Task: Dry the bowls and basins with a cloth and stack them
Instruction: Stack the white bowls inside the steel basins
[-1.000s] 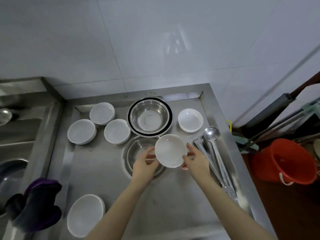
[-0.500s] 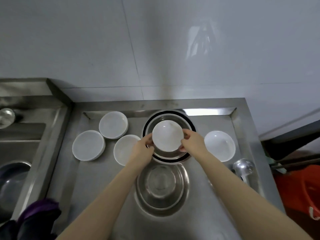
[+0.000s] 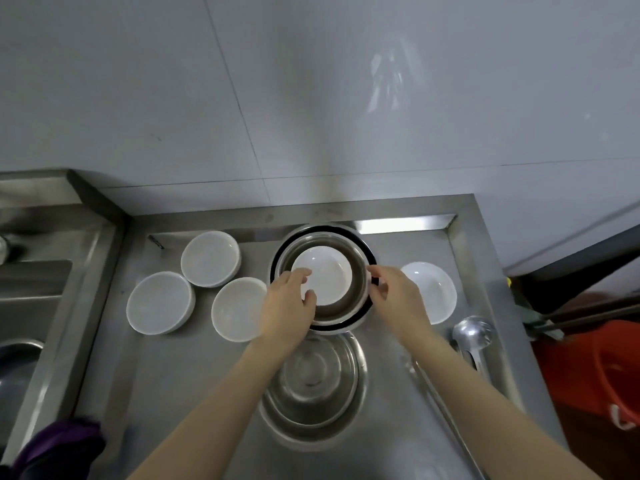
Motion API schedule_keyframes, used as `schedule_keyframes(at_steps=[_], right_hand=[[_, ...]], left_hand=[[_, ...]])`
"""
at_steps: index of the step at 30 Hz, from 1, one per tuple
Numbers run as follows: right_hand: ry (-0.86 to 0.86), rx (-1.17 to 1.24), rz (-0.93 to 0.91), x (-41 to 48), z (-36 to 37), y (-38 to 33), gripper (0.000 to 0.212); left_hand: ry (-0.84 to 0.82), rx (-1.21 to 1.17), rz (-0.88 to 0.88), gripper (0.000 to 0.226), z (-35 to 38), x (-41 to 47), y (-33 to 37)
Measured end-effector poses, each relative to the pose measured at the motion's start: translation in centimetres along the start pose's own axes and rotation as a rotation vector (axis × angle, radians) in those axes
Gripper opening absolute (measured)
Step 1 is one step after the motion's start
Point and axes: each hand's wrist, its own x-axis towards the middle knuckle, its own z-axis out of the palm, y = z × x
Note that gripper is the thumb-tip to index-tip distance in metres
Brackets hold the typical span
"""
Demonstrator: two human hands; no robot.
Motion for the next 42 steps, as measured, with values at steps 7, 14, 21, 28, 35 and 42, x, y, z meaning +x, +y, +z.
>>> schedule_keyframes(at_steps=[7,14,21,28,35,42], right_hand=[[-0.114,-0.549,0.042,-1.2,-6.6,8.4,0.105],[-0.227,-0.599,0.041,0.8,-7.5,11.8,0.129],[-0.081,-0.435,-0.008,0.1,-7.1,11.4,0.112],[-0.046,-0.284,-0.167,0.9,-6.8,4.4,0.107],[-0.245,-0.278,-0.298,3.1,-0.6,-2.4,0.107],[-0.283,-0.181,-0.205,4.1,2.7,-2.8,0.106]], left_hand=[[-0.181,0.201,0.381,0.067,6.5,0.8,5.6],[-0.237,0.413,0.460,0.096,12.0,2.5,8.5],[-0.127,0.354,0.543,0.101,12.4,3.3,8.0],[0.074,0.220,0.507,0.092,5.7,3.5,4.3],[0.083,0.232,0.271,0.098,-0.4,2.6,-2.8],[0.040,0.170,0.179,0.099,-0.2,2.7,-5.0]])
